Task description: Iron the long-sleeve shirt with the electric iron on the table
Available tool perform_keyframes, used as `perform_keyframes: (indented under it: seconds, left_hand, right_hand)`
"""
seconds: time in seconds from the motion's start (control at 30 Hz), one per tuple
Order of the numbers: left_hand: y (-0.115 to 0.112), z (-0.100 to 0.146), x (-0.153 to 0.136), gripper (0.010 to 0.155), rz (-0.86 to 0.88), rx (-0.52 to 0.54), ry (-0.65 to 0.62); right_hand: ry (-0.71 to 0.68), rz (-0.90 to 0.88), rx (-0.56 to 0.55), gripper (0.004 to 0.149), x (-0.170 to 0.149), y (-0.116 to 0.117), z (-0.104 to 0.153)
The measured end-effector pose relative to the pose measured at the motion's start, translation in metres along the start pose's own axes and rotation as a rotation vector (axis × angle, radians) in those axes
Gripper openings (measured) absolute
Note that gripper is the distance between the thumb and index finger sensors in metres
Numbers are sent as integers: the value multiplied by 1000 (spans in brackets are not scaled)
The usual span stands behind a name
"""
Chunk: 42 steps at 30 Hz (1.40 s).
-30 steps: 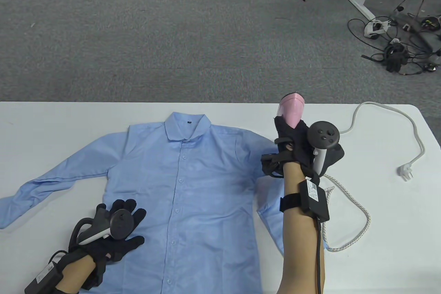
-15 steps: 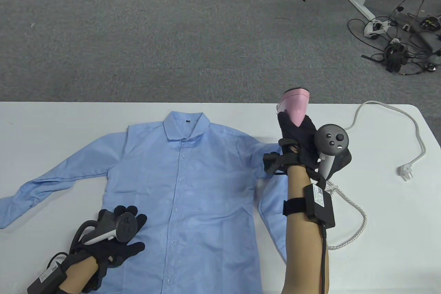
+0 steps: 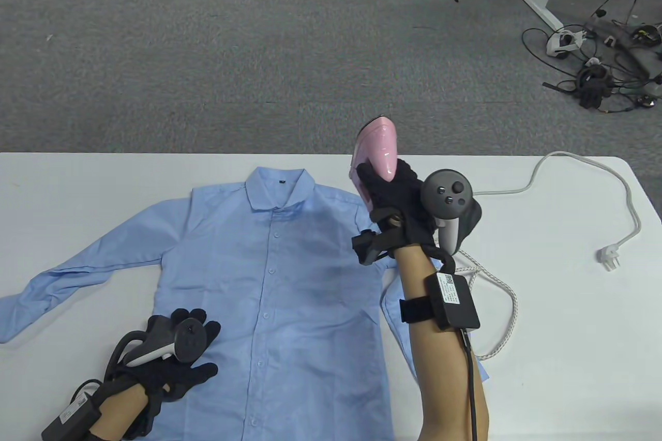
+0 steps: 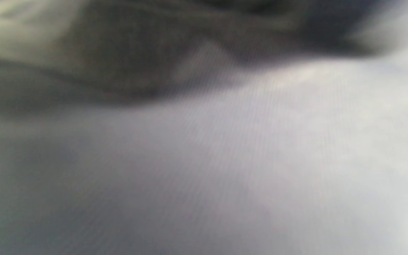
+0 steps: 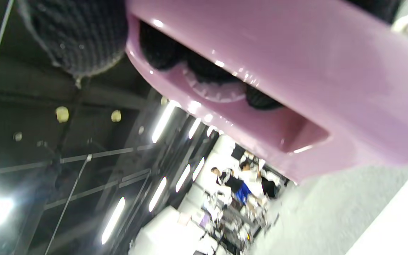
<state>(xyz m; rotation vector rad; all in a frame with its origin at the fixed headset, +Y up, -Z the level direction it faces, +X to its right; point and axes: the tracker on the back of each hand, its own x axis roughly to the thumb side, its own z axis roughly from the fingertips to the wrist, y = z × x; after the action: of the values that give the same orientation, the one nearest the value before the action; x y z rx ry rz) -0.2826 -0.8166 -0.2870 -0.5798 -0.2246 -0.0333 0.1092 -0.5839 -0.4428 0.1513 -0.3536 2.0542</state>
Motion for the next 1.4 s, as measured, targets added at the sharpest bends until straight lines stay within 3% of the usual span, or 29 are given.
perform_keyframes:
  seconds: [0.23, 0.4, 0.63, 0.8, 1.07, 1.17, 1.3, 1.4]
  left_hand:
    - [0, 0, 0, 84, 5, -9, 0]
    - [0, 0, 0, 84, 5, -12, 0]
    - [0, 0, 0, 84, 6, -14, -2]
    - [0, 0, 0, 84, 6, -15, -2]
    - [0, 0, 1, 84, 10, -17, -3]
    - [0, 0, 1, 84, 10, -17, -3]
    - [0, 1, 1, 84, 11, -8, 3]
    - [0, 1, 1, 85, 23, 1, 7]
  right_hand:
    - [121, -1, 216, 55, -25, 67, -4]
    - [324, -16, 382, 59, -59, 113, -4]
    - [477, -110, 509, 60, -95, 159, -3]
    - [529, -119, 566, 63, -105, 177, -7]
    - [463, -31, 532, 76, -108, 185, -6]
    - [442, 33, 530, 74, -104, 188, -8]
    - [384, 157, 384, 71, -101, 190, -9]
    - [419, 175, 345, 70, -100, 190, -9]
